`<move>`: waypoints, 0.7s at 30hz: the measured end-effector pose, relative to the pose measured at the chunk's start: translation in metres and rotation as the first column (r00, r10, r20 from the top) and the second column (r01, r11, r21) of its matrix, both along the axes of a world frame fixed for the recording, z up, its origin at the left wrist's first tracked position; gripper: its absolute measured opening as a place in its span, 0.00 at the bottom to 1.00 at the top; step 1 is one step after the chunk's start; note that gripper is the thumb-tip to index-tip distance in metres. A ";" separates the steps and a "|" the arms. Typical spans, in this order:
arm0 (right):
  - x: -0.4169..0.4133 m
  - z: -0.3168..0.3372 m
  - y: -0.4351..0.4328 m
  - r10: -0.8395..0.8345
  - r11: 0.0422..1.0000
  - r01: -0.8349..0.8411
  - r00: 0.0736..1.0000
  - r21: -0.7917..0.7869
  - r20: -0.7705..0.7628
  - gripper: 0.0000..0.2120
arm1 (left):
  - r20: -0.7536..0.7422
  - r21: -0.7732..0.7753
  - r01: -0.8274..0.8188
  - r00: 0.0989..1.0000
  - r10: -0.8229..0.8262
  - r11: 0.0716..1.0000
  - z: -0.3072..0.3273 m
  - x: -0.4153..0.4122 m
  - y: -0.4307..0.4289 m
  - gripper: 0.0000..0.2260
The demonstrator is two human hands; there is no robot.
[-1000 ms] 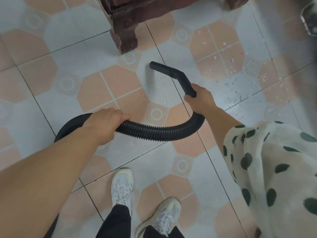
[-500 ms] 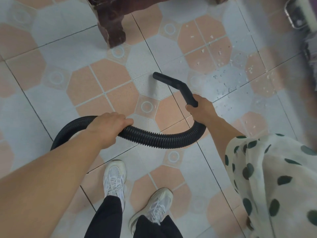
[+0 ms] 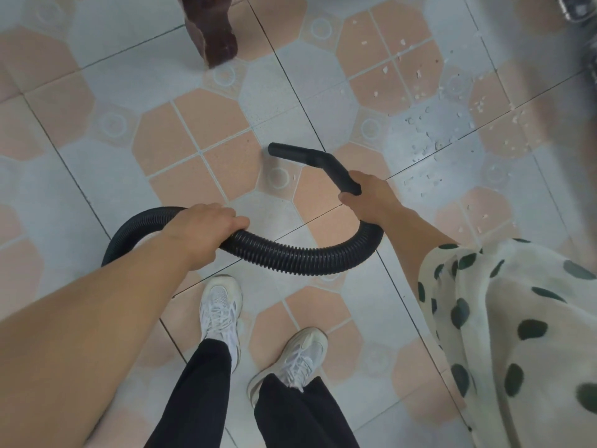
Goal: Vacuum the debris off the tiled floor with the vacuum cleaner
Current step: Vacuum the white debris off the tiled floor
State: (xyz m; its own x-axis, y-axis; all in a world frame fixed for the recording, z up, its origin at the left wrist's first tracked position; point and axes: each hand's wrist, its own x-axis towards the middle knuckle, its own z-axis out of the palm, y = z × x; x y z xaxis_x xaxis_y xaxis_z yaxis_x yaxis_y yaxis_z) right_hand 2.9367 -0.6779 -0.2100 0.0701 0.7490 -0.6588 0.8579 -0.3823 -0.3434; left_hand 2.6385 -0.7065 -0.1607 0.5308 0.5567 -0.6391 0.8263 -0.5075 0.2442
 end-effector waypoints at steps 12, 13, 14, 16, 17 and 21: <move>0.036 0.006 -0.045 -0.191 0.982 0.191 0.981 0.005 0.018 0.16 | 0.021 -0.003 0.027 0.999 -0.027 1.000 0.004 0.025 -0.020 0.20; 0.037 0.006 -0.049 -0.178 0.984 0.178 0.984 -0.008 0.006 0.17 | 0.013 -0.012 0.042 0.999 -0.042 0.999 0.004 0.027 -0.023 0.20; 0.038 0.007 -0.053 -0.158 0.987 0.158 0.987 -0.020 0.001 0.18 | 0.007 -0.020 0.055 0.998 -0.055 0.998 0.004 0.029 -0.027 0.20; 0.038 0.008 -0.059 -0.129 0.991 0.128 0.991 -0.040 -0.022 0.18 | -0.003 -0.025 0.072 0.997 -0.072 0.997 0.004 0.031 -0.033 0.20; 0.036 0.007 -0.061 -0.121 0.992 0.119 0.992 -0.050 -0.039 0.18 | -0.004 -0.024 0.074 0.997 -0.074 0.997 0.004 0.029 -0.034 0.20; 0.039 0.011 -0.082 -0.206 0.977 0.204 0.978 -0.057 -0.030 0.17 | -0.010 -0.052 0.097 0.995 -0.097 0.994 0.005 0.028 -0.040 0.20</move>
State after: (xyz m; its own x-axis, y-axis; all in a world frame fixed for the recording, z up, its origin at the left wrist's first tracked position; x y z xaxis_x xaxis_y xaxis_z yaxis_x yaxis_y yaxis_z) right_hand 2.9762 -0.7594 -0.1987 0.1944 0.6850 -0.7021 0.7472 -0.5671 -0.3465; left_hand 2.6664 -0.7466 -0.1555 0.5722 0.4693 -0.6726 0.7771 -0.5724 0.2617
